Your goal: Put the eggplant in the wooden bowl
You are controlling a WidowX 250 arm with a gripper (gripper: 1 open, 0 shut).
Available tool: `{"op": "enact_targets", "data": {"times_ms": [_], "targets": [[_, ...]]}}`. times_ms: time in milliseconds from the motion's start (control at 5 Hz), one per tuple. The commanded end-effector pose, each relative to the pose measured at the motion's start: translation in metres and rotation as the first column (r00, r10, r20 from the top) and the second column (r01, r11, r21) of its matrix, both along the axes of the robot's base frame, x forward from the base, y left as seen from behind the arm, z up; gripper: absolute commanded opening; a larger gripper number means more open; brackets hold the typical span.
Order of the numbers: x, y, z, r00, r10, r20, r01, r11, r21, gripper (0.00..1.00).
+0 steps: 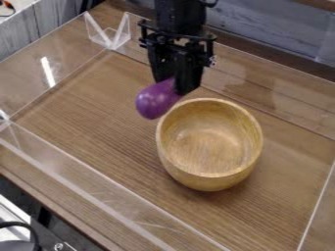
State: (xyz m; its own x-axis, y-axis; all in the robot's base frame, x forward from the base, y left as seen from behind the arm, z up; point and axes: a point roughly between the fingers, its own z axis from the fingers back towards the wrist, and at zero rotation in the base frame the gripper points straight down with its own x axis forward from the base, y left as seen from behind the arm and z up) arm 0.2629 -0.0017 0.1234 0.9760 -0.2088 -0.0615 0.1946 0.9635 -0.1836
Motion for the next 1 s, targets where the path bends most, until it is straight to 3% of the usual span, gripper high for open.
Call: {"op": "enact_targets", "data": {"times_ms": [0,800], "targets": [[0.002,-0.007,0.020,0.997,-0.015,0.070,0.015,1.000,-0.001,0.00],[-0.001,-0.026,0.021,0.996,-0.039,0.078,0.041,0.999,-0.024,0.00]]}}
